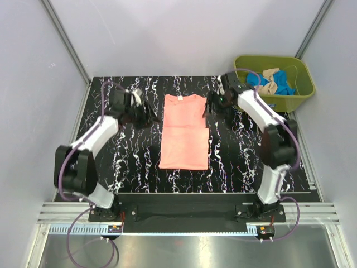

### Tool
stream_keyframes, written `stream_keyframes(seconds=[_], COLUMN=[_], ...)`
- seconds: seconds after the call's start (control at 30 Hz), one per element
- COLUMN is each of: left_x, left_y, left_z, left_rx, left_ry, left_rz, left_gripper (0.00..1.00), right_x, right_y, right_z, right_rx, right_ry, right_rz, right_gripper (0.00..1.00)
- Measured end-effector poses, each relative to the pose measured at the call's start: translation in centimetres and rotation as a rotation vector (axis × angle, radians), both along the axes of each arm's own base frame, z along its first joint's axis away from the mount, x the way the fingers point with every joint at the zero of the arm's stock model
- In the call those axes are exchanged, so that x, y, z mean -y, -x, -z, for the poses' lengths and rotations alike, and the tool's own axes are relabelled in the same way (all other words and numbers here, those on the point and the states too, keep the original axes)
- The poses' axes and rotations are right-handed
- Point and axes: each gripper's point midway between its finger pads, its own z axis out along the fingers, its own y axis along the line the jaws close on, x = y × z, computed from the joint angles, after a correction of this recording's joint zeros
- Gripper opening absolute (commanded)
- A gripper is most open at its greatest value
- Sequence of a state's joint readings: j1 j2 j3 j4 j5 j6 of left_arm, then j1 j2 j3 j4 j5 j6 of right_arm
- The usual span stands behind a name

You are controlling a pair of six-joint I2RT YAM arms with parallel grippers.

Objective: Fold and stack the t-shirts
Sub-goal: Fold the tshirt

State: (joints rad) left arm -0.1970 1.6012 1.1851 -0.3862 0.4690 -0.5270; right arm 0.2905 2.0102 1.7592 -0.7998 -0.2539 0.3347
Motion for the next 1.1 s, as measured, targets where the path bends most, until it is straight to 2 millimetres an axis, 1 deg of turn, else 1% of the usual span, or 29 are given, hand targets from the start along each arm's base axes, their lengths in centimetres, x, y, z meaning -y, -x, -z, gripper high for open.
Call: stream_keyframes(seconds=[0.03, 0.07, 0.1, 0.17, 0.2, 0.3, 0.37, 0.43, 0.53, 0.57, 0.7, 0.8, 0.93, 1.1], left_x=[-0.1, -0.2, 0.0, 0.3, 0.5, 0.6, 0.6, 1.0, 1.4, 1.6, 2.1, 2.3, 2.0, 1.9], left_y=[2.0, 4.1, 6.3, 10.9, 13.2, 18.9, 20.8, 20.9, 20.2, 19.9, 18.9, 18.3, 17.6, 16.7], left_z=[0.7, 1.8, 3.2, 6.7, 8.4, 11.5, 12.3, 12.4, 12.3, 12.3, 12.2, 12.2, 12.4, 12.5], left_rx=[-0.023, -0.06, -0.105, -0.228, -0.287, -0.427, -0.478, -0.484, -0.476, -0.472, -0.466, -0.467, -0.481, -0.493], left_ry=[-0.01, -0.021, -0.032, -0.064, -0.08, -0.114, -0.116, -0.093, -0.062, -0.05, -0.014, 0.007, 0.048, 0.084], left_rz=[0.006, 0.015, 0.028, 0.054, 0.067, 0.084, 0.068, 0.041, 0.006, -0.007, -0.054, -0.092, -0.16, -0.205], left_gripper=[0.63, 0.62, 0.61, 0.6, 0.6, 0.61, 0.62, 0.62, 0.62, 0.62, 0.62, 0.6, 0.59, 0.58], right_x=[-0.2, -0.4, -0.6, -0.6, -0.5, 0.0, 0.3, 0.6, 0.6, 0.4, -0.5, -1.0, -1.8, -2.5], right_y=[2.5, 4.9, 7.4, 11.3, 13.3, 18.1, 20.6, 22.7, 24.2, 24.5, 24.0, 23.3, 22.6, 22.1], right_z=[-0.6, -0.8, -0.9, -0.1, 0.6, 3.8, 6.1, 8.0, 9.5, 9.6, 9.5, 9.3, 9.4, 9.5], right_rx=[-0.018, -0.034, -0.063, -0.112, -0.149, -0.252, -0.318, -0.375, -0.41, -0.415, -0.389, -0.368, -0.372, -0.399], right_ry=[-0.024, -0.055, -0.086, -0.13, -0.144, -0.175, -0.19, -0.205, -0.238, -0.259, -0.33, -0.375, -0.421, -0.46], right_rz=[-0.017, -0.03, -0.039, -0.043, -0.037, -0.01, 0.018, 0.051, 0.089, 0.098, 0.116, 0.134, 0.157, 0.172], right_gripper=[0.73, 0.73, 0.72, 0.72, 0.72, 0.71, 0.7, 0.69, 0.69, 0.69, 0.69, 0.69, 0.69, 0.66])
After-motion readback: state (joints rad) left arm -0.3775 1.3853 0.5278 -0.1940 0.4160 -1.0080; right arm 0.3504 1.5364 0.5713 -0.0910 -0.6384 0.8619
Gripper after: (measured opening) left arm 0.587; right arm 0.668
